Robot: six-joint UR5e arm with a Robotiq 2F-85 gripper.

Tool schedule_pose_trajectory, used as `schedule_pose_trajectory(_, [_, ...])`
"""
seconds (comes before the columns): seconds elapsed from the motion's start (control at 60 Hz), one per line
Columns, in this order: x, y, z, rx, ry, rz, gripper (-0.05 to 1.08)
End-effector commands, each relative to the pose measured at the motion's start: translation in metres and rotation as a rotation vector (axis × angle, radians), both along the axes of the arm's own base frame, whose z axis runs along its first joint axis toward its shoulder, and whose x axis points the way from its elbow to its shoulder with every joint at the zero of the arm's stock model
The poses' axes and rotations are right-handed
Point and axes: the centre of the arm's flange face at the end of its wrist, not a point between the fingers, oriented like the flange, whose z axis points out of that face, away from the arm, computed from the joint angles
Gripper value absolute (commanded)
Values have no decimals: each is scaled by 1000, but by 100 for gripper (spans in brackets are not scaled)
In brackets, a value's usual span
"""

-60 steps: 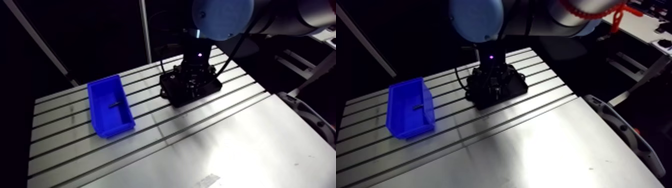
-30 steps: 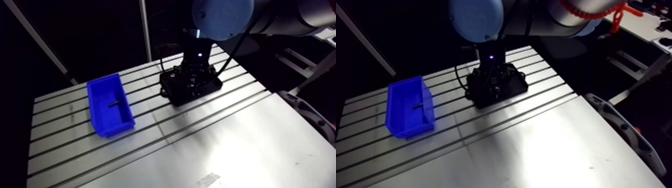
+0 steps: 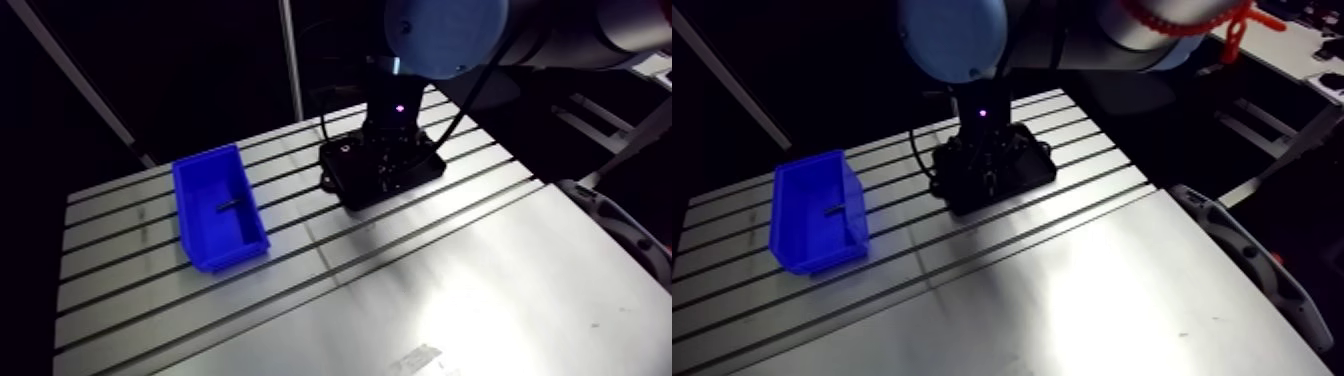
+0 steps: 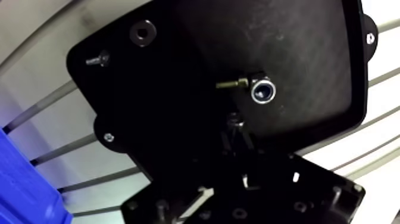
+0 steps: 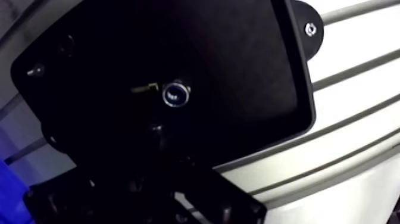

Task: Pick up the M10 bolt from the tray and put it into the blue bin.

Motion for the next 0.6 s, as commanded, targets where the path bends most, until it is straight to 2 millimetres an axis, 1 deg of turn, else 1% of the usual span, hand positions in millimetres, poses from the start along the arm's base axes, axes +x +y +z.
schedule_pose_trajectory(0.017, [-1, 1, -1, 0, -1, 0, 87])
schedule_pose_trajectory(0.05, [-1, 1, -1, 0, 0, 0, 88])
schedule_pose_trajectory(0.117, [-1, 1, -1, 0, 0, 0, 92])
schedule_pose_trajectory(0.233, [-2, 1, 0, 0, 1, 0, 93])
schedule_pose_trajectory(0.367, [-3, 2, 3, 3, 8, 3, 99])
schedule_pose_trajectory(0.6, [-4, 1, 7, 4, 13, 5, 104])
